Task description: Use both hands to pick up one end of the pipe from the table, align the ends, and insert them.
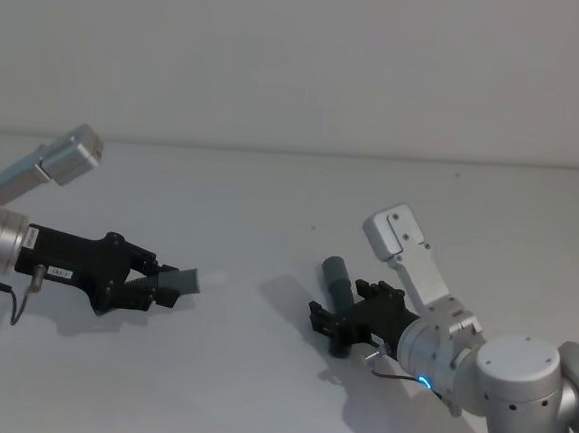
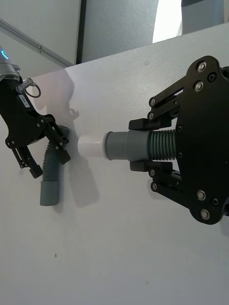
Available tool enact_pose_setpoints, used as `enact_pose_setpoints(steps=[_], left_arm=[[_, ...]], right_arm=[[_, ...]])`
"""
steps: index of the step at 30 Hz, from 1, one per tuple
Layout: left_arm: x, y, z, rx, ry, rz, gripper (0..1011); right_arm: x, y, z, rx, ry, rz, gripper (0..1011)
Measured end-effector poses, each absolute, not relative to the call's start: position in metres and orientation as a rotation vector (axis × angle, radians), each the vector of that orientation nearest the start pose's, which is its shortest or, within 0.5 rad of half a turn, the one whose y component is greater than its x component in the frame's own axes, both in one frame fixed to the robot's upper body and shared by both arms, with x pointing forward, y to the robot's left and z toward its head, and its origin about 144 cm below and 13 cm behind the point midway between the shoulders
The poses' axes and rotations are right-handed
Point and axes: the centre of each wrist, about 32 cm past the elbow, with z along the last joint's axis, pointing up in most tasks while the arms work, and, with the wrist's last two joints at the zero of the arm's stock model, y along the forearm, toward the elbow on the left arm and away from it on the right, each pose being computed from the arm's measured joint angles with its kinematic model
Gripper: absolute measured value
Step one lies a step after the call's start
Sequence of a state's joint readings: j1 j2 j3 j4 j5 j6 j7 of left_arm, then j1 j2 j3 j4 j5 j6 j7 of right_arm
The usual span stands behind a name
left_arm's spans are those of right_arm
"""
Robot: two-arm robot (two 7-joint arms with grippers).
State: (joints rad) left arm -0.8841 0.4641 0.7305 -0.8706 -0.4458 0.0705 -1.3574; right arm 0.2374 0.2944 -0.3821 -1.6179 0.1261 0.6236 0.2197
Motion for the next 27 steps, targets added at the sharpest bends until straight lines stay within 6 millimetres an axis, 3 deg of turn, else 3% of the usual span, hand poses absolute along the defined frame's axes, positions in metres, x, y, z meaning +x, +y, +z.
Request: enact_pose_setpoints(steps=[17,20,27], left_arm=[[0.6526,0.3047,1.2517,0.389,0.066,0.041,340],[0.6526,0.3047,1.2517,0.388,0.066,0.041,339],[0.6526,0.3048,1.2517,0.388,0.066,0.041,339]], right_arm=[[0.4961,-0.1912,1.2036,-0.529,0.170,-1.060,290],[0.4955,-0.1912,1.2031,-0.528,0.173,-1.064,239],[0.4948,-0.1929,1.2013,-0.515,0.158,-1.064,226]])
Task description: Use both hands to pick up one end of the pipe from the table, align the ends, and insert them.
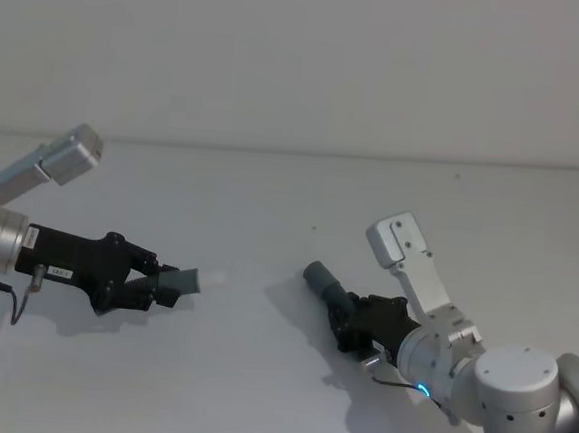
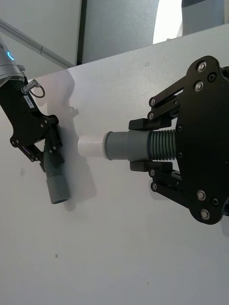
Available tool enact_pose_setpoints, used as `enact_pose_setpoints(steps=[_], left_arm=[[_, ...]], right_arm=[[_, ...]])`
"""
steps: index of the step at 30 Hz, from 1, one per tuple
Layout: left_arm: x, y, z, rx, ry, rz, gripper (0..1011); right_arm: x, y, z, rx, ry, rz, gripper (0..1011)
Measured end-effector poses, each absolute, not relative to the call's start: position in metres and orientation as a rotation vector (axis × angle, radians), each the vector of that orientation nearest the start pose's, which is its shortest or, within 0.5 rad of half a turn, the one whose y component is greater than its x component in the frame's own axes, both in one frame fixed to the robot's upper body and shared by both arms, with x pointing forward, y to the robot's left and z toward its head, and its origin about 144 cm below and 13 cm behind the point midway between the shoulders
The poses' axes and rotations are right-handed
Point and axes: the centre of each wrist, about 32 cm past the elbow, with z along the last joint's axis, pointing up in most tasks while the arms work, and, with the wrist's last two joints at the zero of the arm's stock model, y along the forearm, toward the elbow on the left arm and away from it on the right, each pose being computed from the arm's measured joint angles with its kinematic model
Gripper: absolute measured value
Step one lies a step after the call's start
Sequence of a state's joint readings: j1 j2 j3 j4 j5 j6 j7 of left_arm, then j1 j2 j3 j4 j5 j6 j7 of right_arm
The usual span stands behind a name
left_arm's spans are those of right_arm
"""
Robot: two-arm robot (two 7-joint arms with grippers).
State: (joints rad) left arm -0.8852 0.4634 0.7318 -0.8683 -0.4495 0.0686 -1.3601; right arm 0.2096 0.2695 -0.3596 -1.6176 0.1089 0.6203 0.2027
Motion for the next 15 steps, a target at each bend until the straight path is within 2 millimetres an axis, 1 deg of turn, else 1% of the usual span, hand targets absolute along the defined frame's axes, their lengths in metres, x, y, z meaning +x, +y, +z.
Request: enact_pose_setpoints(steps=[15], left_arm=[[0.653,0.305,1.252,0.388,0.066,0.041,339]], right_arm=[[0.499,-0.208,1.199,-0.417,0.008,-0.970,221]])
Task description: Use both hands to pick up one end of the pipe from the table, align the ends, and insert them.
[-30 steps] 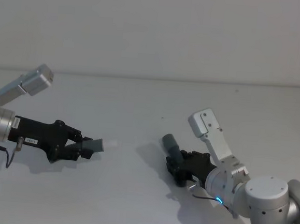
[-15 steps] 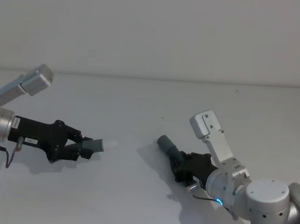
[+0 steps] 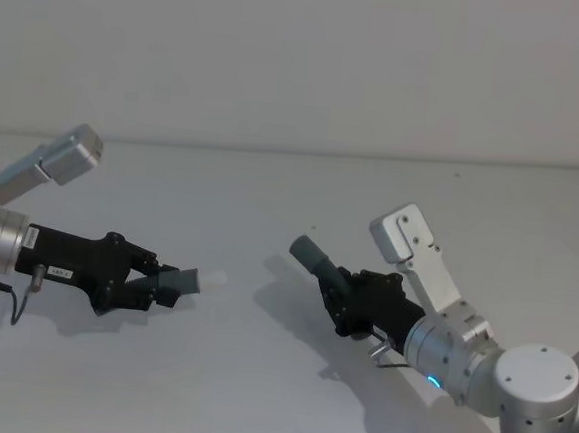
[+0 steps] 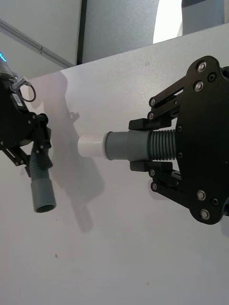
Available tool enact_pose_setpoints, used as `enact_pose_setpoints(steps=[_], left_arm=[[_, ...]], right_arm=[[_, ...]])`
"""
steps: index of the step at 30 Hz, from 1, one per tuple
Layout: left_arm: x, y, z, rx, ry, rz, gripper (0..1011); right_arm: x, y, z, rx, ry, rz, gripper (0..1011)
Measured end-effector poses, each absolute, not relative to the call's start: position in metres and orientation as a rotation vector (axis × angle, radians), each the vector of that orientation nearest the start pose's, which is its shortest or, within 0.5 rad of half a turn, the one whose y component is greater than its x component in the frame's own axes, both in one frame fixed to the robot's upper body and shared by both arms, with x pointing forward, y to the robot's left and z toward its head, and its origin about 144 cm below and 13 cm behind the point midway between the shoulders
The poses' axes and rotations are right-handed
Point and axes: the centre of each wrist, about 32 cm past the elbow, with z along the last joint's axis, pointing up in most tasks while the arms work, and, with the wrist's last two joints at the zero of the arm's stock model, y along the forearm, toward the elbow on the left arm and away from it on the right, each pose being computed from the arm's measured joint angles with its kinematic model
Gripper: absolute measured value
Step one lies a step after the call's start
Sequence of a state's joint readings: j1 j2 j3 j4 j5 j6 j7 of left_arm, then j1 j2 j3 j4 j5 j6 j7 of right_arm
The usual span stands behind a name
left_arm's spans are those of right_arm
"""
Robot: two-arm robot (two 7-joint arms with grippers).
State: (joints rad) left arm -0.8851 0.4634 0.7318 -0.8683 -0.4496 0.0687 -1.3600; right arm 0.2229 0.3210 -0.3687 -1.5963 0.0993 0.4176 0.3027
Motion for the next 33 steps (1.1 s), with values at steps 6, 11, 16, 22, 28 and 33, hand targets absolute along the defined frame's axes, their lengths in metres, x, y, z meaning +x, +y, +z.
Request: enact_pose_setpoints(steps=[6,11,16,22,28,33], left_arm=[[0.653,0.305,1.252,0.388,0.066,0.041,340],[0.653,0.305,1.252,0.388,0.066,0.041,339],[0.653,0.305,1.252,0.388,0.066,0.041,340],[0.653,0.305,1.252,0.388,0.066,0.041,340],[0.652,0.305,1.252,0.389,0.066,0.038,340],[0.652,0.305,1.253,0.392,0.069,0.019,339]], right_arm=[[0.504,-0.217,1.200,-0.371,-0.083,-0.896,221],[0.508,-0.224,1.201,-0.342,-0.146,-0.839,221],[0.514,-0.233,1.201,-0.312,-0.215,-0.769,221],[0.522,-0.242,1.203,-0.278,-0.293,-0.679,219],[0.531,-0.251,1.205,-0.248,-0.367,-0.589,215],[0.538,-0.258,1.206,-0.227,-0.419,-0.520,215]])
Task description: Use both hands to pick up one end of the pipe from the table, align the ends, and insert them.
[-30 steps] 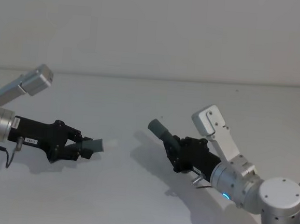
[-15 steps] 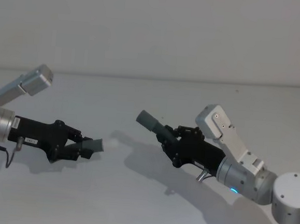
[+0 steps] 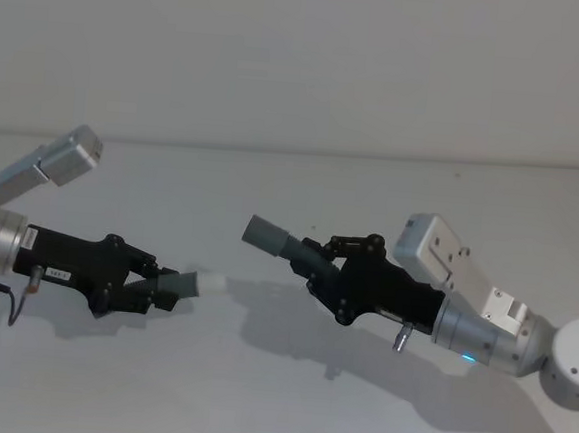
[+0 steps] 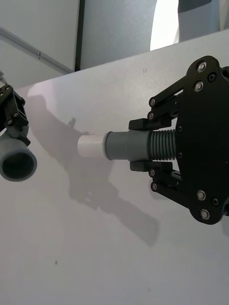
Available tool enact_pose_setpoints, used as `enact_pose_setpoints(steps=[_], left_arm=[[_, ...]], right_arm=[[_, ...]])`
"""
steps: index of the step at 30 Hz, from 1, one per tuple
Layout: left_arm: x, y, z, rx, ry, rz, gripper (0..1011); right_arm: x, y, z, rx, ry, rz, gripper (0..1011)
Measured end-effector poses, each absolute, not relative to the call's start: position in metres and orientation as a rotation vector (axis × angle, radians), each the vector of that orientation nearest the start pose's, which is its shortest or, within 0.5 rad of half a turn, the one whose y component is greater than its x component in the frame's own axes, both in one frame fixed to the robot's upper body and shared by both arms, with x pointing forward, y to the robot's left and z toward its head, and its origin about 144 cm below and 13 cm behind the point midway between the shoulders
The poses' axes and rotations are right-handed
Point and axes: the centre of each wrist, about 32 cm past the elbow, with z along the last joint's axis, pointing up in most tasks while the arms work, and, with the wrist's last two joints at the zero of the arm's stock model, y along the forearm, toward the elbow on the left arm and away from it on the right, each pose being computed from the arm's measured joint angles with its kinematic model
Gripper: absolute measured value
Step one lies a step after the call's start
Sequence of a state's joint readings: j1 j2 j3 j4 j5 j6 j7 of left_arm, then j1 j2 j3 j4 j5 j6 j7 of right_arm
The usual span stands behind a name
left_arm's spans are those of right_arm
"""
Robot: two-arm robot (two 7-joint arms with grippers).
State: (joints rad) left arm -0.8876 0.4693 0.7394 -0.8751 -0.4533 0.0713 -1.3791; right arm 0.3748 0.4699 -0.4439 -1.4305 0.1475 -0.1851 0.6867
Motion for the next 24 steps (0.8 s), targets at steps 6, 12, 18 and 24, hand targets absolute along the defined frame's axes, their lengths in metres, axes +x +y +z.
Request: enact_pose_setpoints(steps=[6,12,18,24], left_arm=[[0.652,0.305,1.256,0.403,0.073,-0.010,339],[0.653,0.306,1.261,0.421,0.082,-0.042,340],[0.653,0.306,1.265,0.439,0.088,-0.068,339],[0.653,0.306,1.267,0.450,0.093,-0.083,340]], right_arm=[[0.547,-0.266,1.208,-0.203,-0.482,-0.433,215],[0.559,-0.276,1.211,-0.173,-0.556,-0.326,215],[0.570,-0.286,1.214,-0.152,-0.618,-0.229,215],[0.582,-0.296,1.217,-0.127,-0.680,-0.123,215]])
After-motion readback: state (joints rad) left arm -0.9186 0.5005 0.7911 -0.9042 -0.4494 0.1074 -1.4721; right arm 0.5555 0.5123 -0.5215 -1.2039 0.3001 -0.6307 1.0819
